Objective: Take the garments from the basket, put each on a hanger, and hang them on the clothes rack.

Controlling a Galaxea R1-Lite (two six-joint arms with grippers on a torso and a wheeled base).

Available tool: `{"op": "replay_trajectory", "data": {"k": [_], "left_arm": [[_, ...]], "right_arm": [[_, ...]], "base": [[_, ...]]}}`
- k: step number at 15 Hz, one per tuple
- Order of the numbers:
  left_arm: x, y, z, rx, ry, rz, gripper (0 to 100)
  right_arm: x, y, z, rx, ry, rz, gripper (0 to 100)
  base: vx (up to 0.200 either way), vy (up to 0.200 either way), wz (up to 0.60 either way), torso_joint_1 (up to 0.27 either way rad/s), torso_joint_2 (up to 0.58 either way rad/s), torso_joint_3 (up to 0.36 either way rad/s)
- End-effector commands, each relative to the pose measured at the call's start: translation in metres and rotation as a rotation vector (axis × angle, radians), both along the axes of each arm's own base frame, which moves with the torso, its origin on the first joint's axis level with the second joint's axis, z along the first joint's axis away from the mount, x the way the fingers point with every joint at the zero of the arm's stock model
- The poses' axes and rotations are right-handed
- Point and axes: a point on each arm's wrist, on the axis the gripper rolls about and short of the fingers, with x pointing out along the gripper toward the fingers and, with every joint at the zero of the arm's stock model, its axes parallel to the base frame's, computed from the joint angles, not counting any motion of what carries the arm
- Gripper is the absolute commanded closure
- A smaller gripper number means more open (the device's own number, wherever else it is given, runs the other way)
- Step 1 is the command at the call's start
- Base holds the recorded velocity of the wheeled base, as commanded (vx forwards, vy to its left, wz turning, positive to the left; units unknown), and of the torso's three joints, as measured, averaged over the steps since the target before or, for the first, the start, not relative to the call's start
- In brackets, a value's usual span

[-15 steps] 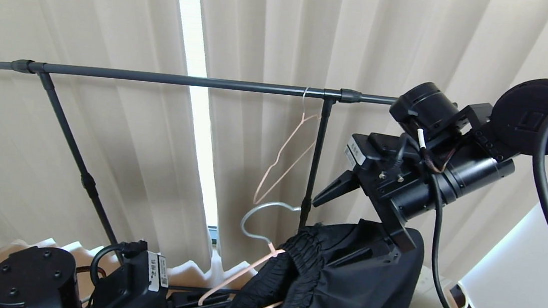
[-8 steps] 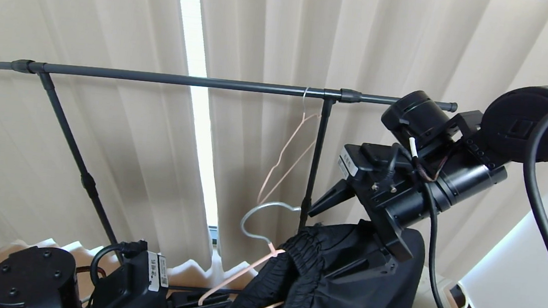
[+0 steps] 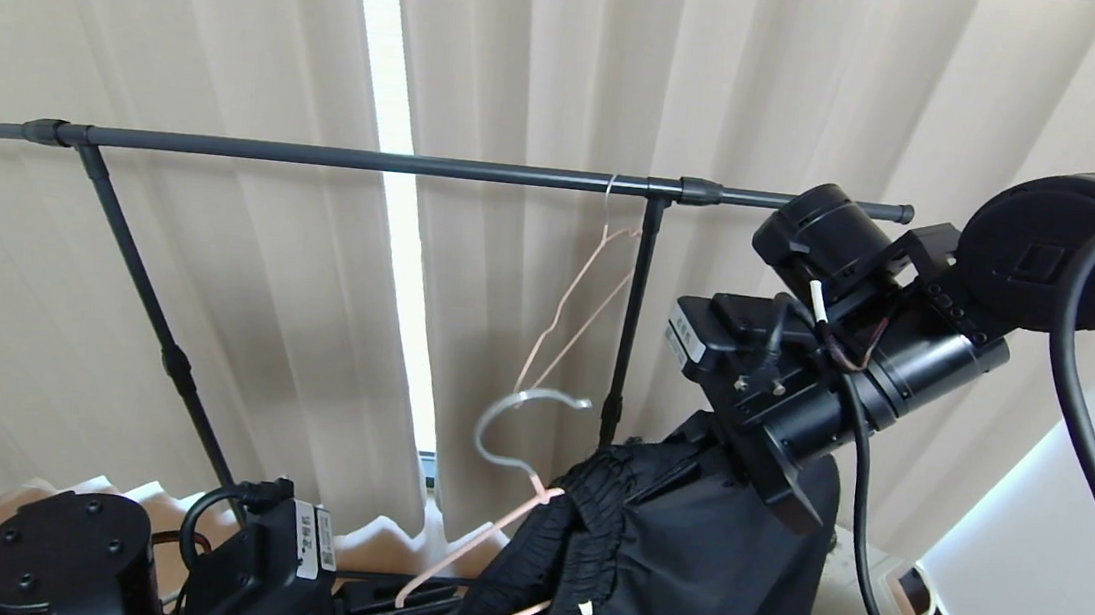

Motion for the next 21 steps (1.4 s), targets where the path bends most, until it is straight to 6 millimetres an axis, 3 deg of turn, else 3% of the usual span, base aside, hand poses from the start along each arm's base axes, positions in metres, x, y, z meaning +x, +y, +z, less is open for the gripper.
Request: {"op": "replay_trajectory", "data": {"k": [1, 13, 14, 18, 21], "left_arm": [[0.0, 0.0, 0.0, -0.001, -0.002, -0.003, 100], [0.0, 0.0, -0.001, 0.001, 0.002, -0.005, 100], [0.0, 0.0, -0.001, 0.003, 0.006, -0.003, 0], [0.0, 0.001, 0.001, -0.006, 0.005, 0.002, 0], [-0.003, 0.007, 0.014, -0.069, -0.007, 0.023, 0]], "right_arm": [[-0.002, 0.0, 0.002, 0.002, -0.005, 0.002, 100], [-0.011, -0.006, 0.008, -0.003, -0.027, -0.003, 100], [-0.012, -0.007, 0.009, -0.003, -0.027, -0.003, 100], [-0.014, -0.008, 0.007, -0.008, -0.02, -0.002, 100], [-0.013, -0.008, 0.006, 0.0, -0.034, -0.005, 100]], "base": [[0.0, 0.0, 0.0, 0.0, 0.0, 0.0], [0.0, 0.0, 0.0, 0.0, 0.0, 0.0], [0.0, 0.0, 0.0, 0.0, 0.0, 0.0], [0.0, 0.0, 0.0, 0.0, 0.0, 0.0], [0.0, 0.0, 0.0, 0.0, 0.0, 0.0]]}}
